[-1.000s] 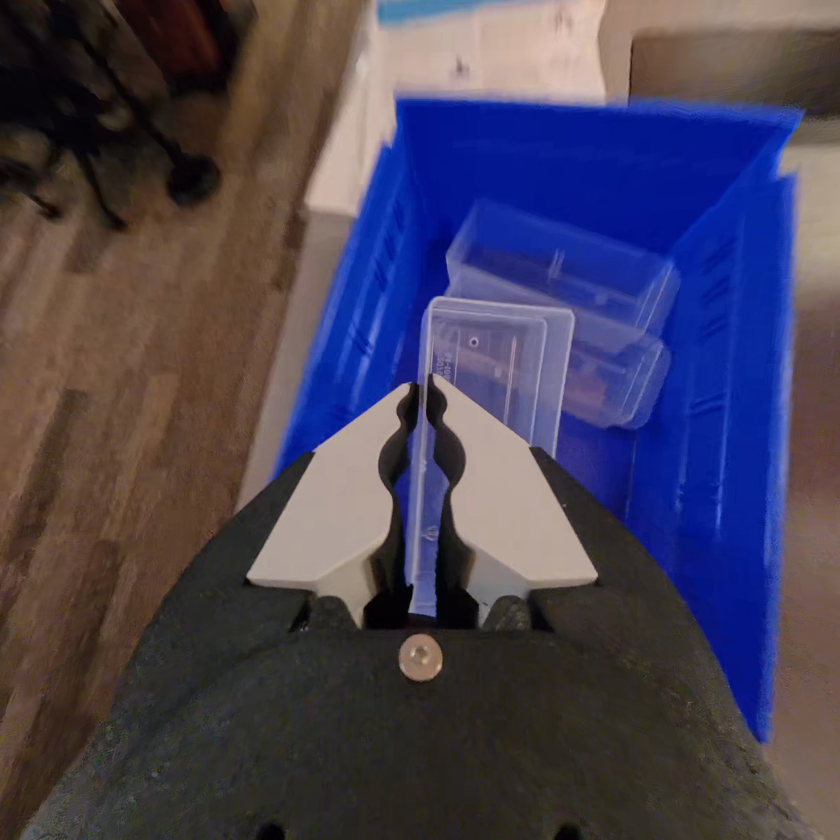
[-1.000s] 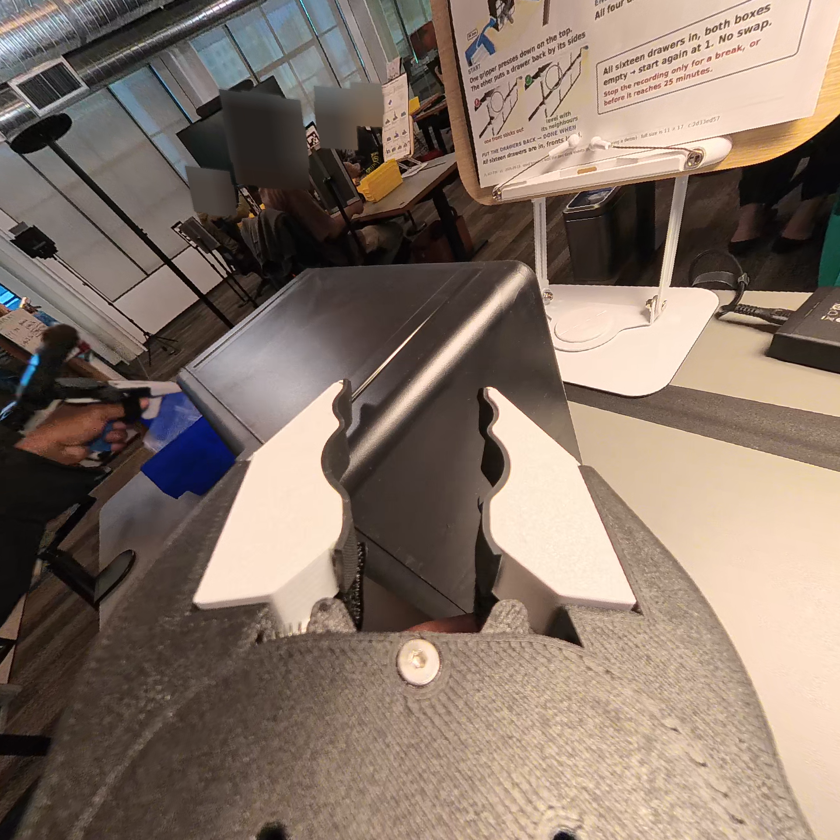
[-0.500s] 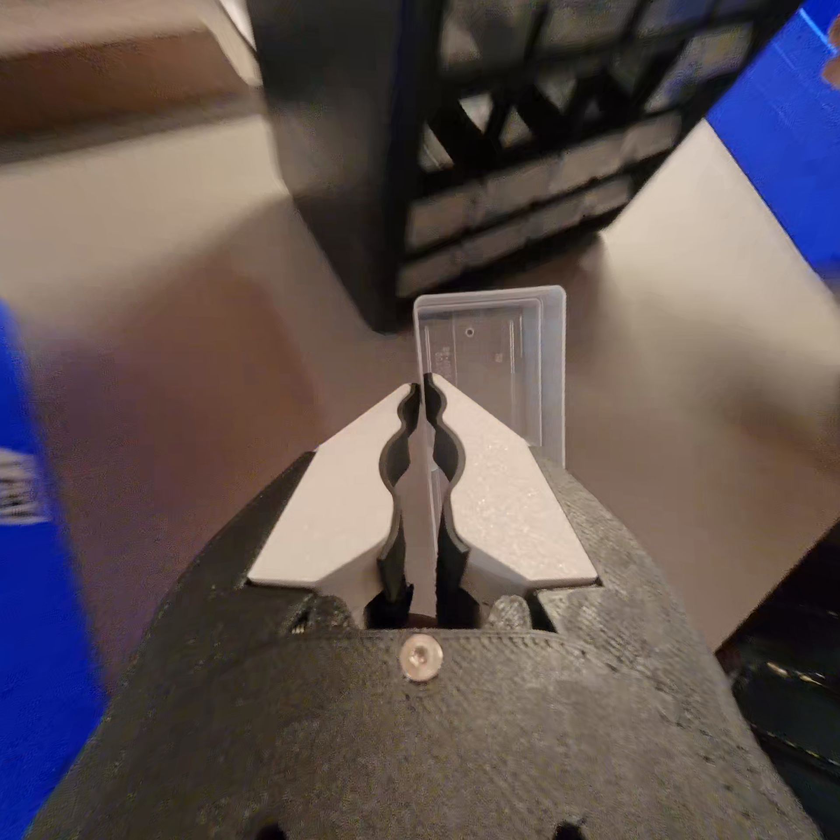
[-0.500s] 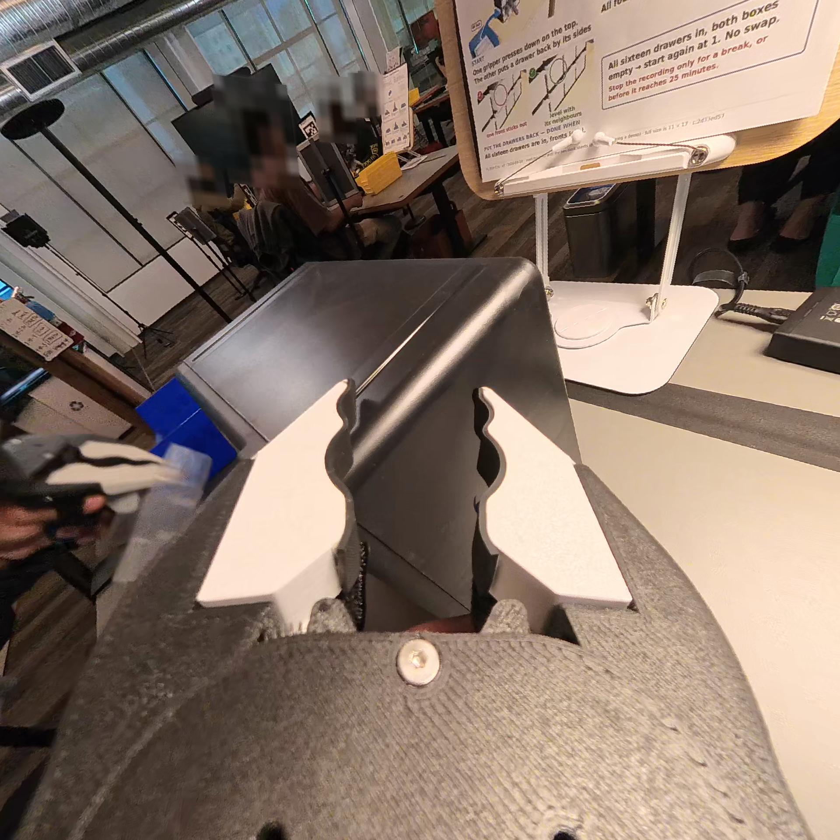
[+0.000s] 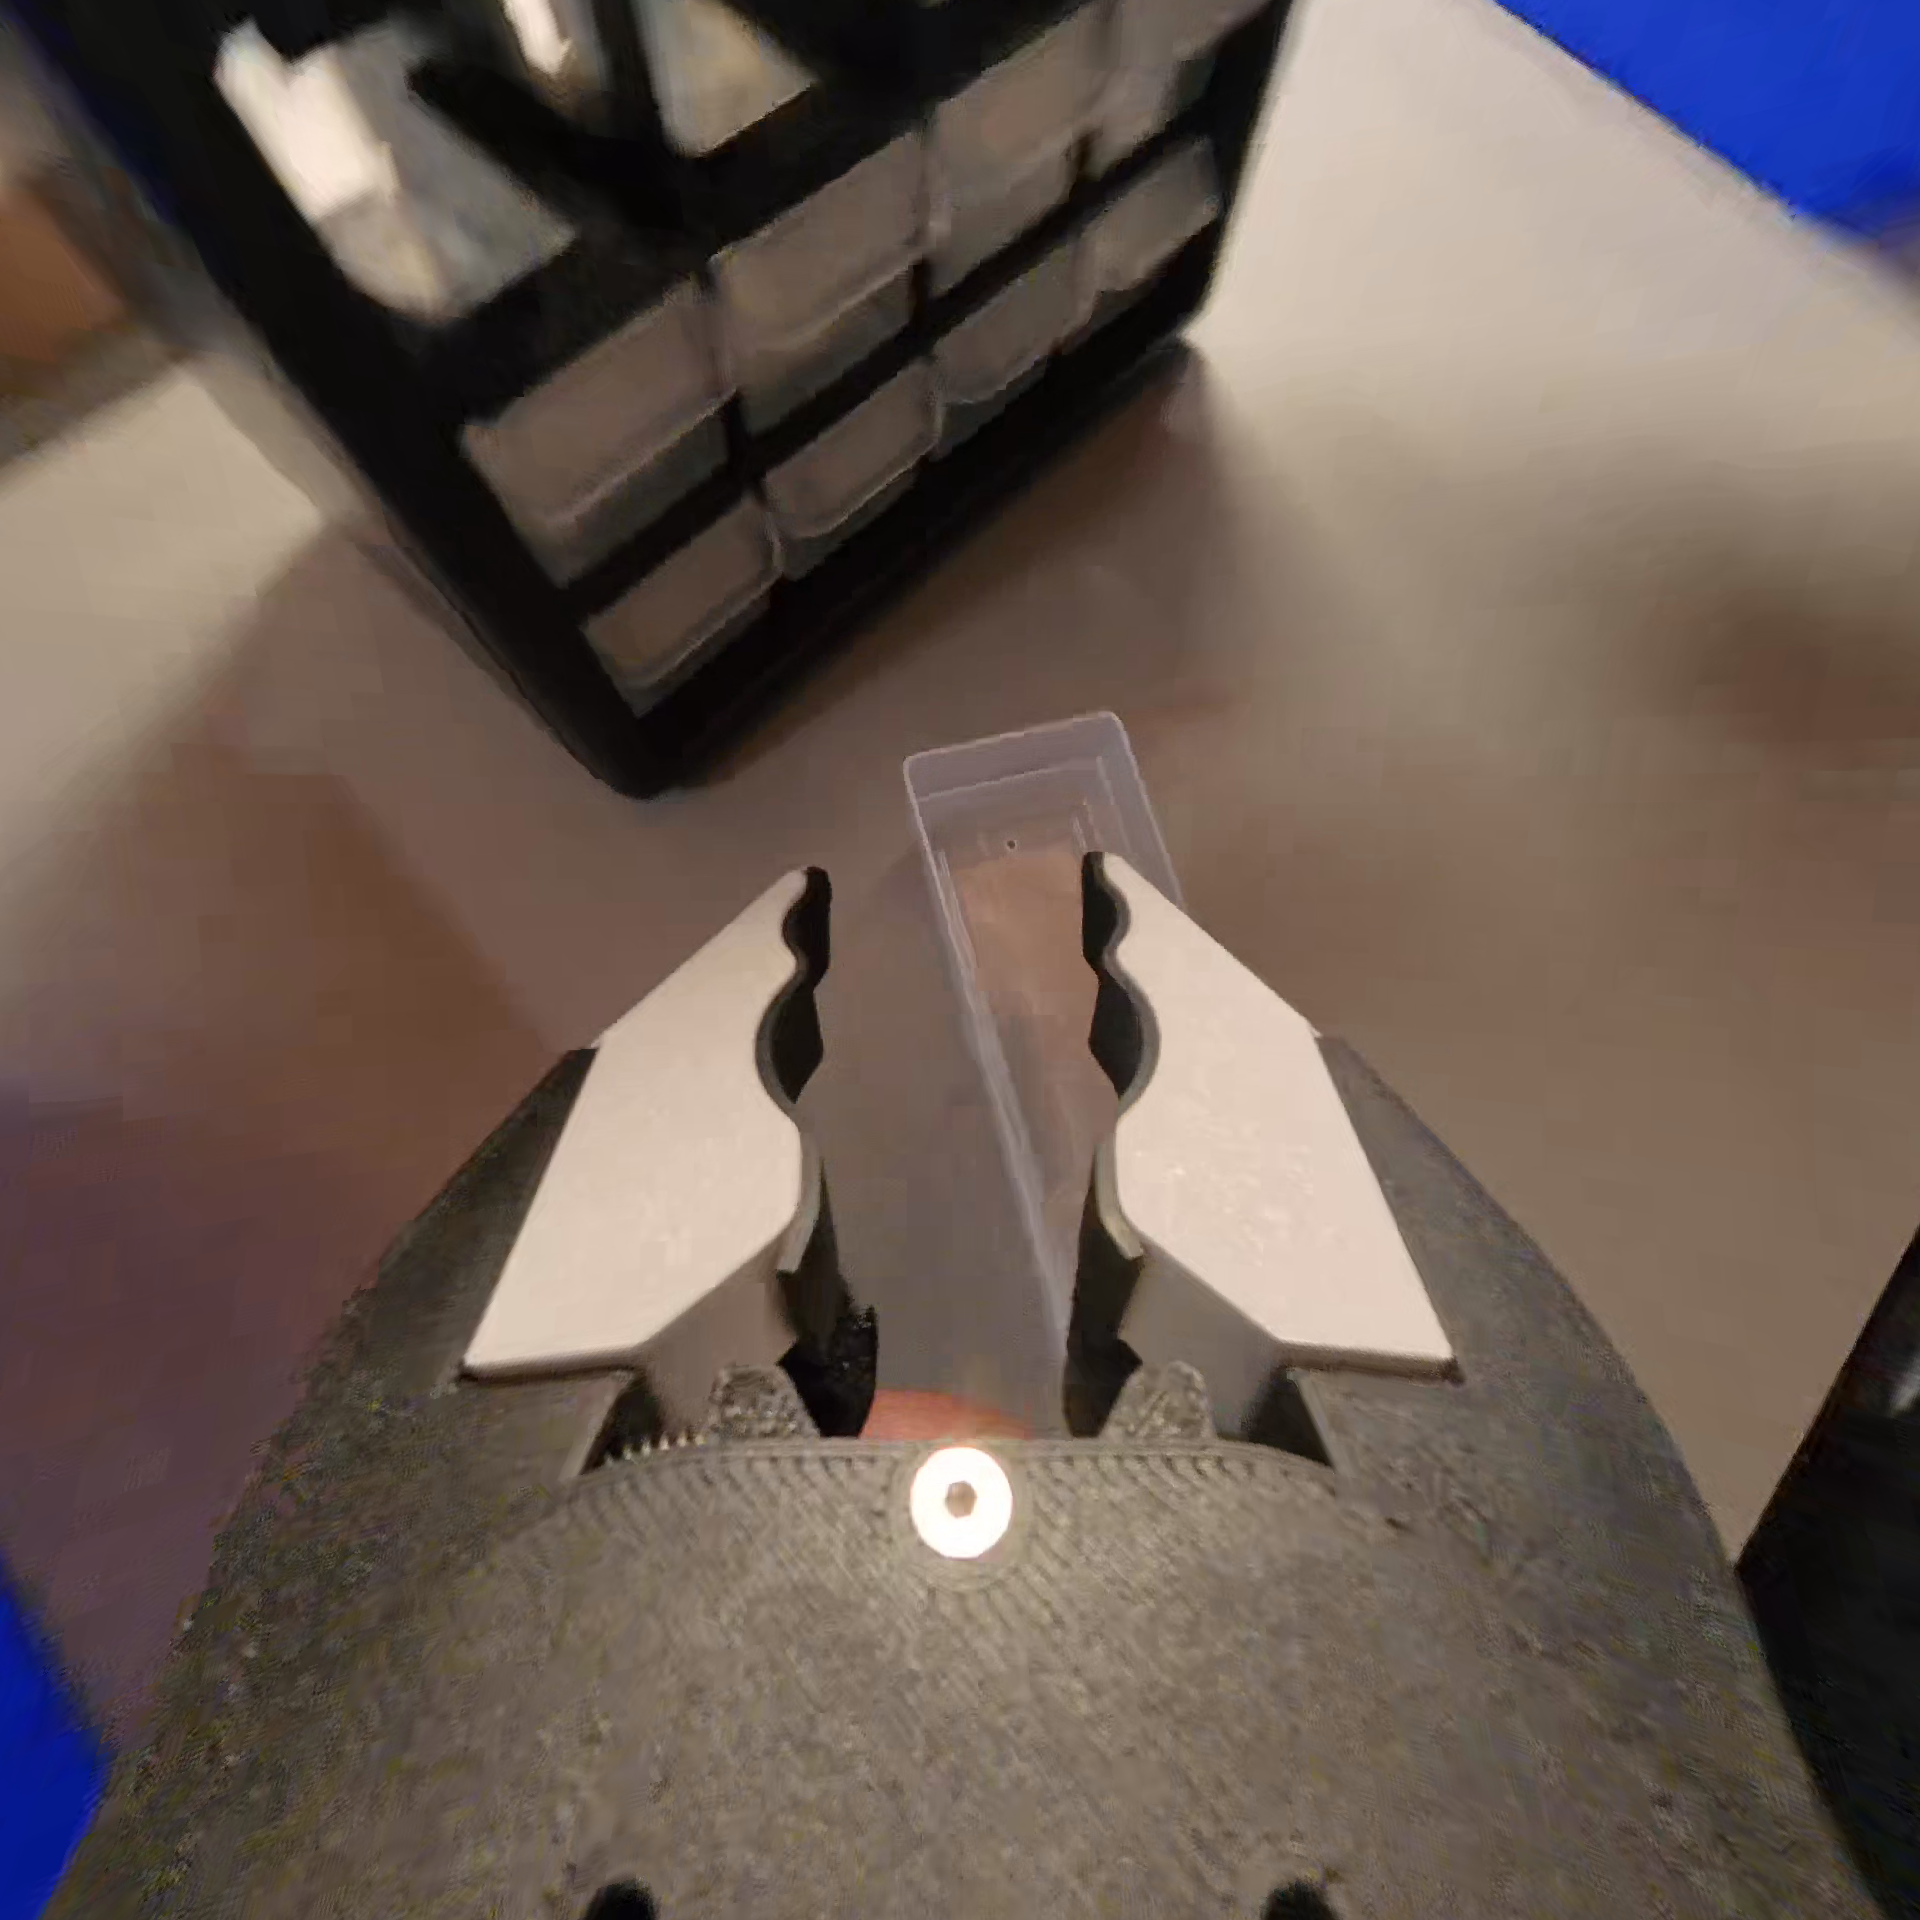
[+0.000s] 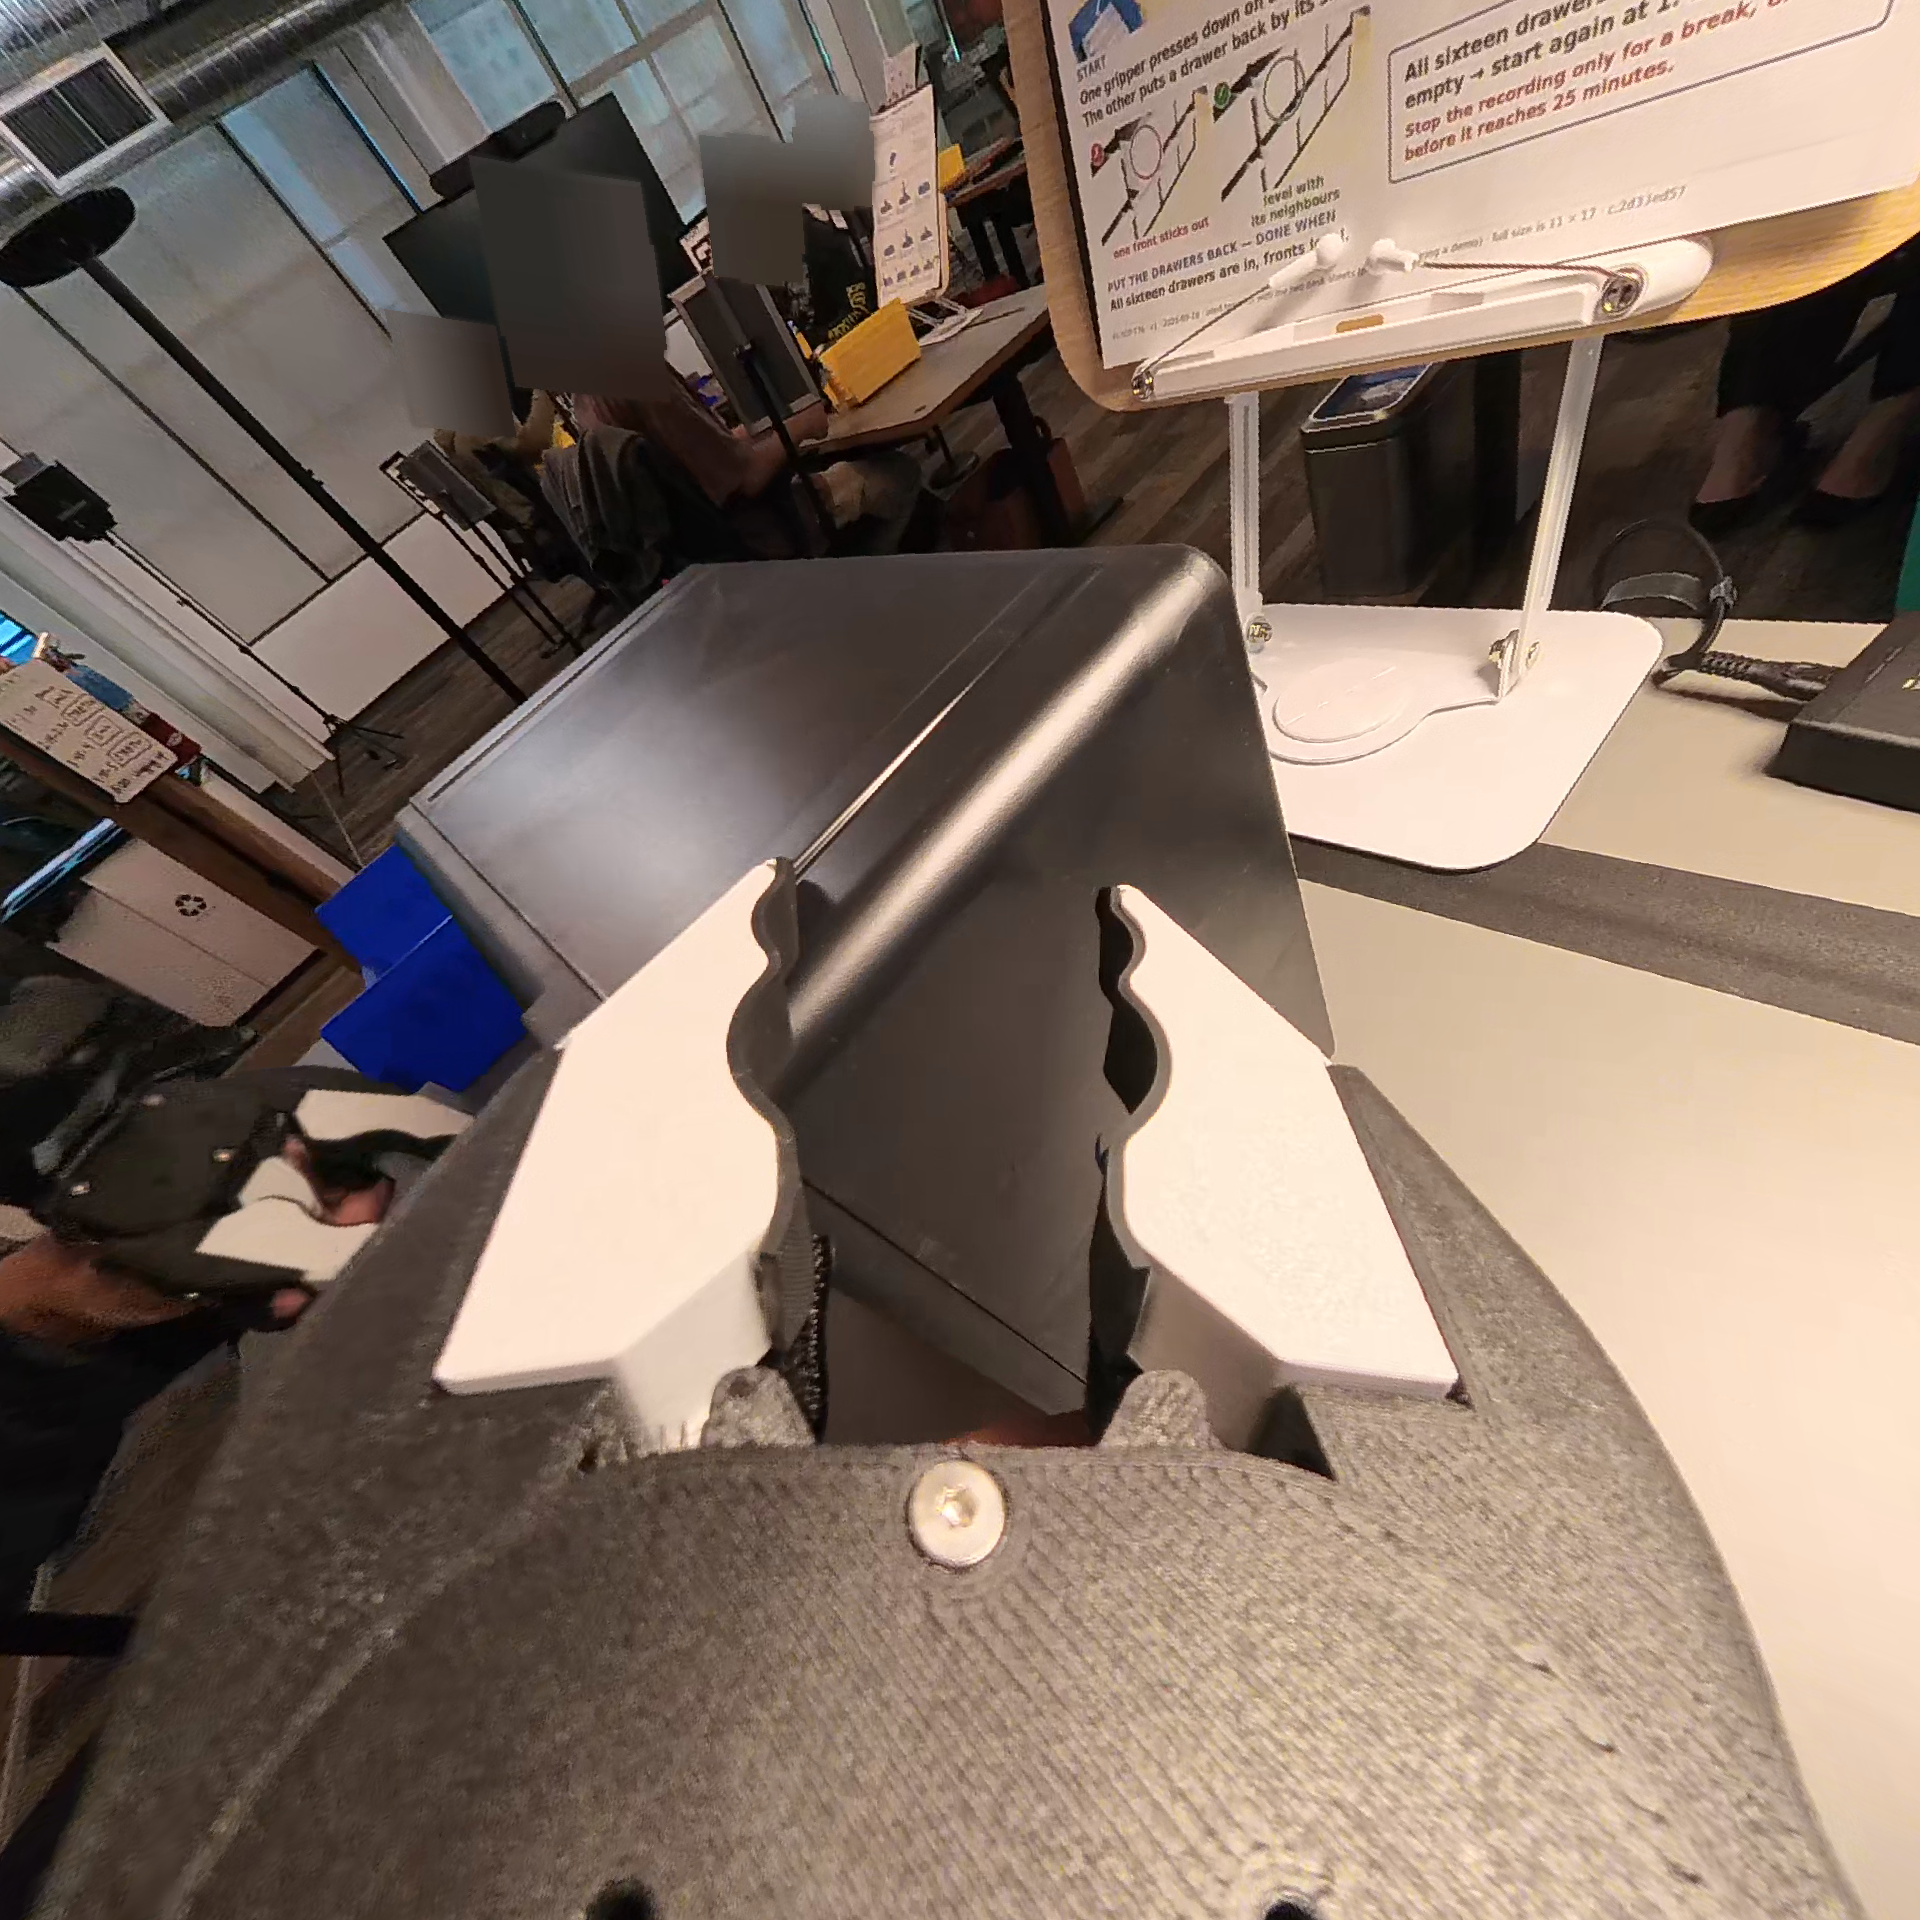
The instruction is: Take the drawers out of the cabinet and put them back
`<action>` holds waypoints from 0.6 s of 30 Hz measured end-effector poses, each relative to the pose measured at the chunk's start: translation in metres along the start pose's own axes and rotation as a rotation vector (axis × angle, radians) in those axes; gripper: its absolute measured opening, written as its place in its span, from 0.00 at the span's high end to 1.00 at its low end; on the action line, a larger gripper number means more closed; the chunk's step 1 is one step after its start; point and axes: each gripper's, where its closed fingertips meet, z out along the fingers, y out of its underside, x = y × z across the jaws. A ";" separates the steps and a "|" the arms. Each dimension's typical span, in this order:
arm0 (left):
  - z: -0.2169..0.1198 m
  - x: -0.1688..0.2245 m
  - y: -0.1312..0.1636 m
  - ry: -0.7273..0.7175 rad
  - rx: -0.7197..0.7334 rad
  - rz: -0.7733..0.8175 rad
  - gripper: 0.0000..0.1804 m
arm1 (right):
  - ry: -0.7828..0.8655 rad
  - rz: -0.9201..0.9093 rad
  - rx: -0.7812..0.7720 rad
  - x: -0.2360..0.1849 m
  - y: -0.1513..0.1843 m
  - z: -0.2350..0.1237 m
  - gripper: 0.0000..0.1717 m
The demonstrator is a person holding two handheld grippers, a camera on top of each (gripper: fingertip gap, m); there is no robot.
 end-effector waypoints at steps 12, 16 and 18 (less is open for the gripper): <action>-0.046 0.044 0.090 0.249 -0.222 0.879 0.62 | -0.006 0.000 0.004 0.000 -0.001 0.001 0.65; -0.026 0.035 0.099 0.182 -0.268 1.025 0.86 | -0.006 0.002 0.007 0.000 -0.001 0.001 0.65; -0.022 0.036 0.096 0.184 -0.269 1.060 0.89 | -0.007 0.002 0.008 0.000 -0.001 0.001 0.65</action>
